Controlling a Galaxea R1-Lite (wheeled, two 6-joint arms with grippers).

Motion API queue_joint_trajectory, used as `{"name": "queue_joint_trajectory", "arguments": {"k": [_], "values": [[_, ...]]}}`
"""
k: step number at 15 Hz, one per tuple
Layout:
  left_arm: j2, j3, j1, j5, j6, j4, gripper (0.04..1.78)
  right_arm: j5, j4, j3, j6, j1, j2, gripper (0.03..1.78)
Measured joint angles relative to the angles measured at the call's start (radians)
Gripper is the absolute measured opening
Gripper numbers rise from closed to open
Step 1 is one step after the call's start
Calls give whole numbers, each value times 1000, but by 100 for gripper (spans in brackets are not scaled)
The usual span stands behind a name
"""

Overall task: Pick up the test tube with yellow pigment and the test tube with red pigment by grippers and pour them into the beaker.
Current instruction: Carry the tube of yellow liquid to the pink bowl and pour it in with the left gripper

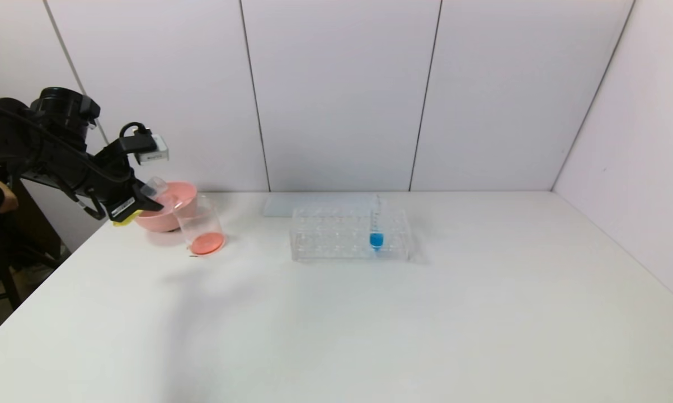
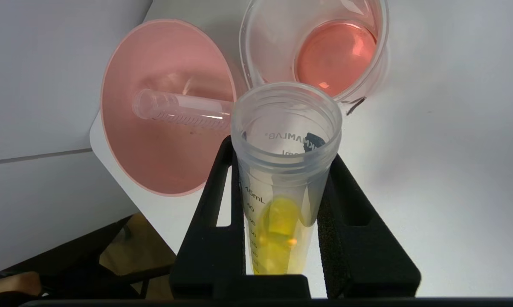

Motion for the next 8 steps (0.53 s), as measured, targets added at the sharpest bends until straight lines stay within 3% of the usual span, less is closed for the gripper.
{"name": "queue_joint_trajectory", "arguments": {"k": [4, 8], "values": [[18, -36, 11, 0, 52, 31, 49, 0, 0, 0, 0, 0, 0, 170], [43, -144, 18, 0, 117, 171, 49, 0, 0, 0, 0, 0, 0, 170]]}}
